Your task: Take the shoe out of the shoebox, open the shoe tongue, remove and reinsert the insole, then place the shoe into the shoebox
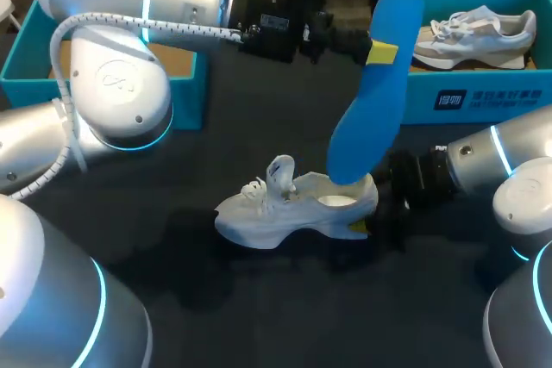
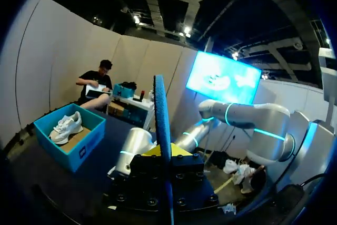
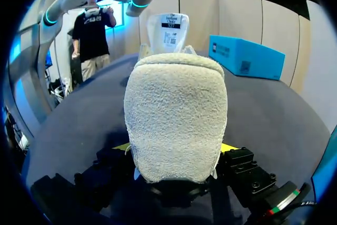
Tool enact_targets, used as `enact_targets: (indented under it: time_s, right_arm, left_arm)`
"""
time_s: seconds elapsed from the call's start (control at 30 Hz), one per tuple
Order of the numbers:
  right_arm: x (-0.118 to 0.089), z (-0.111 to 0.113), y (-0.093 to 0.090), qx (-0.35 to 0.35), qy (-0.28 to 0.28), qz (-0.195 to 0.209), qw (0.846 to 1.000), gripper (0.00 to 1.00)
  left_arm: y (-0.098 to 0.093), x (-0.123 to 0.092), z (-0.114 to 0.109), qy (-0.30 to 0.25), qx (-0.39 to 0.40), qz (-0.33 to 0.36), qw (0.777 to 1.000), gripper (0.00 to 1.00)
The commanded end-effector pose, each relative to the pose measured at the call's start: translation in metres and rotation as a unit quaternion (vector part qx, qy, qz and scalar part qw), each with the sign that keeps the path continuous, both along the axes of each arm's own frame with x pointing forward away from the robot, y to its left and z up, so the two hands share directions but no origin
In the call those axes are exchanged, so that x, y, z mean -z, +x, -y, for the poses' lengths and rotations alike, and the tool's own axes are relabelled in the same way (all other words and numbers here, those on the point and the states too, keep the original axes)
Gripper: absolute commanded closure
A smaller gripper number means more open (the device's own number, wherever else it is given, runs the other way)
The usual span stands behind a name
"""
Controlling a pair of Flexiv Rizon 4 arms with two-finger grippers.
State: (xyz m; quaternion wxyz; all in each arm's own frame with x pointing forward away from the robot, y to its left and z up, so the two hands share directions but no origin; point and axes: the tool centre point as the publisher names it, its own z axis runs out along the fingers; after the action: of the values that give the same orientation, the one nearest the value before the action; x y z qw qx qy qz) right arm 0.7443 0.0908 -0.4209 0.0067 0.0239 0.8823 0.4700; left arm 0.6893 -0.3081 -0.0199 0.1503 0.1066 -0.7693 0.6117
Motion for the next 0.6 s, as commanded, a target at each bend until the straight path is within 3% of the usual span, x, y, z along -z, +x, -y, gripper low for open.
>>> enact_targets:
  time_s: [0.03,0.3,0.6]
  right_arm:
    - [0.001,0.0,-0.001,0.0,-0.002,0.0,1.0,1.0]
    - [0.001,0.0,-0.001,0.0,-0.002,0.0,1.0,1.0]
    - [0.001,0.0,-0.001,0.0,-0.002,0.0,1.0,1.0]
  left_arm:
    - [-0.009,-0.006,-0.002,-0.027,-0.014,-0.01,0.999,1.0]
    - [-0.019,-0.034,-0.01,-0.057,-0.02,-0.079,0.995,1.0]
    - [-0.033,-0.049,-0.029,-0.041,-0.02,-0.151,0.987,1.0]
